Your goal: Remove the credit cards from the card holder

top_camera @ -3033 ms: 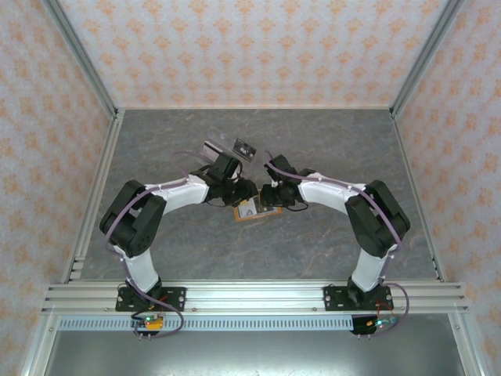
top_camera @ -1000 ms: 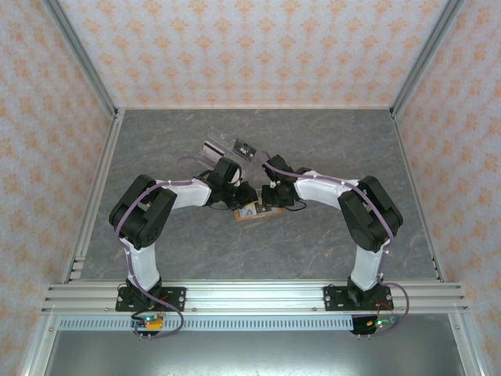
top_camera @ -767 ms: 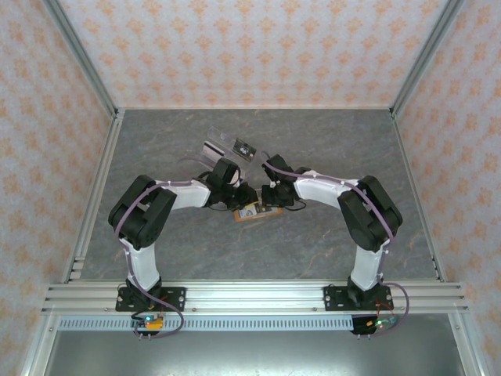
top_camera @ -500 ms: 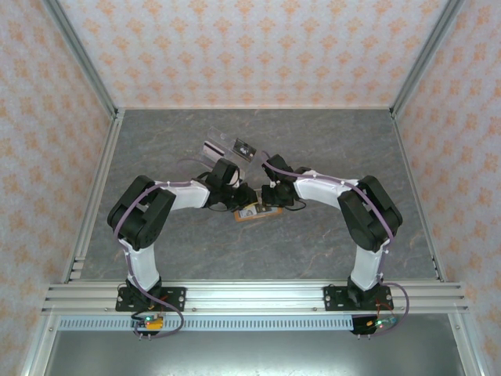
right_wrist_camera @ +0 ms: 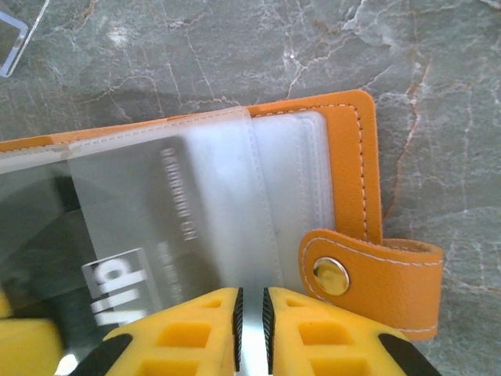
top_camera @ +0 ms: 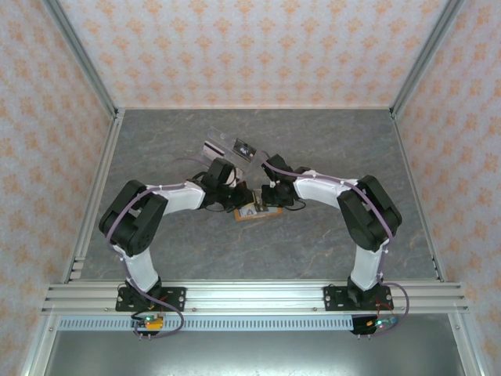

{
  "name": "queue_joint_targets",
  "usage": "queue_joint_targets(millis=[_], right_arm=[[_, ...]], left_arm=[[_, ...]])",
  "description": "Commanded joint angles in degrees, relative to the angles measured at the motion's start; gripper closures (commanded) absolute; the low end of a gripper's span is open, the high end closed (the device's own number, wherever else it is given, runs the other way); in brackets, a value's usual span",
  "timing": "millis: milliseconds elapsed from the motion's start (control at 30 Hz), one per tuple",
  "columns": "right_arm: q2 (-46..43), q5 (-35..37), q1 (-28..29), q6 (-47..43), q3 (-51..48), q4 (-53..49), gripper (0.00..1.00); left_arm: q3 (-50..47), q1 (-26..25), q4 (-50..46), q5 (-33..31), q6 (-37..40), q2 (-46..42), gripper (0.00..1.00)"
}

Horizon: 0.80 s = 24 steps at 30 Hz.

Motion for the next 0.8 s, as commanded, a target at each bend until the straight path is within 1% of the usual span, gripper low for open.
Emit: queue_joint_targets(millis=[0, 167, 233, 300, 367, 533, 633, 767], right_arm=[[-0.3, -0.3, -0.8, 0.0, -0.8, -1.2, 0.81], [-6.0, -4.8, -1.5, -1.3, -1.6, 2.2, 0.73], [-8.4, -7.0, -2.2, -1.0, -2.2, 3.9, 0.67], [-11.1, -9.7, -3.3, -0.5, -3.2, 6.4, 0.59], [-13.0, -13.4, -4.3, 0.0, -4.5, 9.9, 0.52], [-15.1, -21.7, -7.4, 3.3, -5.3, 16.6, 0.41], [-15.2, -28.4, -9.3, 8.1, -5.7, 23.3, 0.34], [-14.7, -35.2, -11.1, 15.5, -5.8, 32.6, 0.28]], left_arm=[[-1.0, 1.1, -4.3, -1.7, 2.3, -4.9, 0.96], [-1.4, 2.8, -10.4, -3.3, 4.2, -9.7, 0.97], [-1.2, 3.6, -12.2, -4.1, 4.7, -12.1, 0.97], [-0.6, 4.4, -13.7, -4.7, 5.0, -14.6, 0.97], [0.2, 4.8, -14.5, -6.8, 4.8, -17.0, 0.97], [2.3, 4.8, -9.8, -7.8, 1.3, -20.0, 0.97], [2.6, 4.8, -5.8, -7.4, -1.1, -21.0, 0.97], [2.9, 4.9, -0.9, -5.8, -4.0, -22.4, 0.97]])
